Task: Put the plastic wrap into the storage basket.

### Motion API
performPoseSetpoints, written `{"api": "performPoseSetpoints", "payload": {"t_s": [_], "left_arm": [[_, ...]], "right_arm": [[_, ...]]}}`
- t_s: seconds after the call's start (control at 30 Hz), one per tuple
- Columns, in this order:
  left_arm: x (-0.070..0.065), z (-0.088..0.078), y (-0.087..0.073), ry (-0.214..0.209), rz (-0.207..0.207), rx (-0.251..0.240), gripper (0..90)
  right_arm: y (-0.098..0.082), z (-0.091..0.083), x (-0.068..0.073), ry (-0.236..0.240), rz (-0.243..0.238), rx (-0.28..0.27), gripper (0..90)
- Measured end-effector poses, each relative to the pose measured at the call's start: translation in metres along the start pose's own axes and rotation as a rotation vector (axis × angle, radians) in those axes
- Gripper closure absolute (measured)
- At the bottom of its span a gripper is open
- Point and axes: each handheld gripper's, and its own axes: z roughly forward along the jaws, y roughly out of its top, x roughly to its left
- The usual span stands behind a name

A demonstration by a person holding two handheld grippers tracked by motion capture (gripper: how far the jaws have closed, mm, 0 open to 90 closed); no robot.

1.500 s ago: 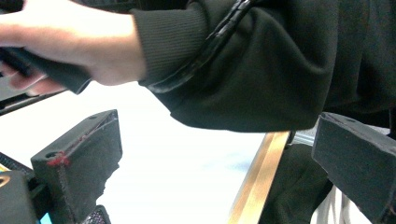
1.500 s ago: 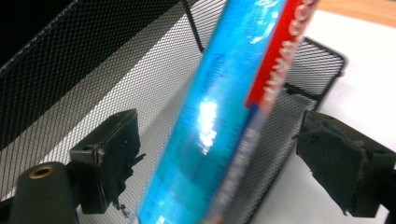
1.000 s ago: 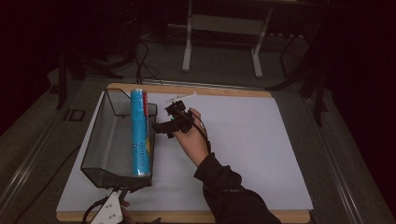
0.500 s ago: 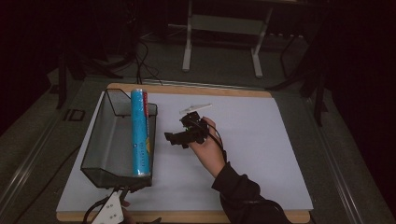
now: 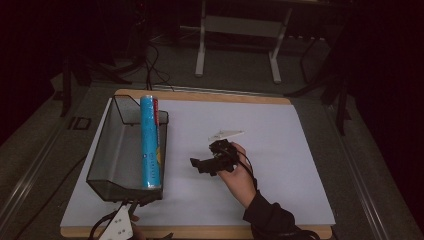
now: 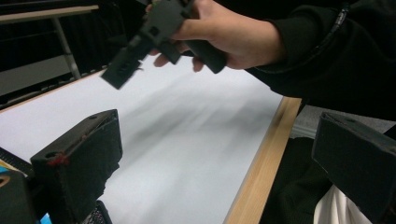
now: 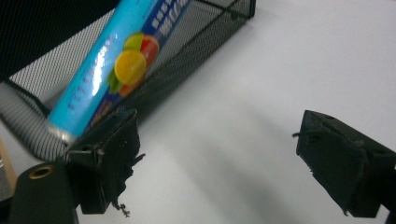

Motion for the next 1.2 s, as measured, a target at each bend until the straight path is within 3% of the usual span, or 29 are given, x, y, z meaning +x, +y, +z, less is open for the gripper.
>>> {"api": "performPoseSetpoints", "payload": {"t_s": [0.07,0.1,0.33,0.57,0.97,1.2], "left_arm": [[0.000,0.000,0.000,0.000,0.000,-0.001,2.6],[0.000,0.000,0.000,0.000,0.001,0.000,2.6],[-0.001,0.001,0.000,-0.001,0.002,0.000,2.6],[0.000,0.001,0.000,0.000,0.002,0.000,2.6],[-0.001,0.002,0.000,-0.003,0.004,0.007,2.6],[-0.001,0.002,0.000,-0.006,0.004,0.008,2.6]], "right_arm": [[-0.004,-0.002,0.000,0.000,-0.003,-0.004,13.2],[-0.016,-0.007,-0.002,0.000,-0.006,0.008,13.1],[-0.035,-0.015,-0.009,-0.005,0.000,0.015,13.2],[-0.048,-0.027,-0.013,-0.005,0.025,-0.012,13.7],[-0.070,-0.051,-0.027,-0.039,0.021,-0.021,14.0],[-0.082,-0.056,-0.029,-0.042,0.006,0.004,14.0]]}}
